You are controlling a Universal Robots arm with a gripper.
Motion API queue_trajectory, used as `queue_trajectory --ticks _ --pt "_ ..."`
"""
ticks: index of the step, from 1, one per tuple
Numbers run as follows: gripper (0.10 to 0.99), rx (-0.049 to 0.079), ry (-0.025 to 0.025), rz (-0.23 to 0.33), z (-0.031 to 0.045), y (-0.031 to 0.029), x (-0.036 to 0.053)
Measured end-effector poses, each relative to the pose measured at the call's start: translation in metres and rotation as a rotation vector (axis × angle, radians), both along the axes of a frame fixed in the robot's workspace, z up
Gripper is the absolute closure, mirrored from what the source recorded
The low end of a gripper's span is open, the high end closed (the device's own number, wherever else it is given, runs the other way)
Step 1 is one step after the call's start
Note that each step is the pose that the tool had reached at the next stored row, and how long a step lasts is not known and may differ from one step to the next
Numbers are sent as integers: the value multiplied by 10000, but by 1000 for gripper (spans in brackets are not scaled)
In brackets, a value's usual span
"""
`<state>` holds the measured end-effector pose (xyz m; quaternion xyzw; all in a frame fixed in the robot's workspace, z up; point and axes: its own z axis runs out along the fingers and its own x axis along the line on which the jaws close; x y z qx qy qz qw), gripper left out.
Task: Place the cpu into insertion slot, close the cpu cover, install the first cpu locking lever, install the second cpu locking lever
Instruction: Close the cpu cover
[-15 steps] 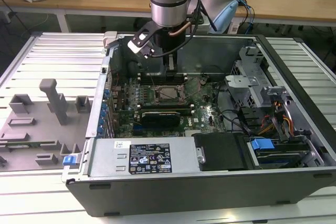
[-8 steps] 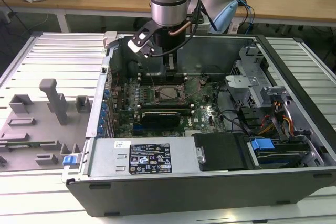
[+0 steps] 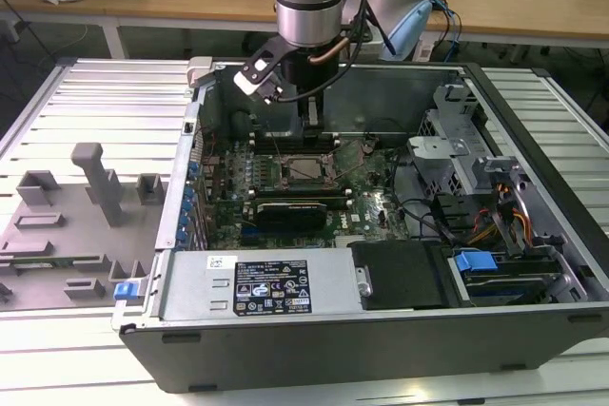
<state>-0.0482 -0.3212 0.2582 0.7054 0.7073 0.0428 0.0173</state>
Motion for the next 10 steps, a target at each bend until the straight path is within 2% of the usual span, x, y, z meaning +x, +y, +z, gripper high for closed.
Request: queue_trajectory --ticks 2,3,5,6,10 --pt "980 -1 18 1 0 -1 66" --pt "980 -1 59 1 0 -4 189" --pt "980 0 95 1 0 -7 292" --pt "980 0 126 1 0 -10 382" --pt "980 -1 196 1 0 -14 578"
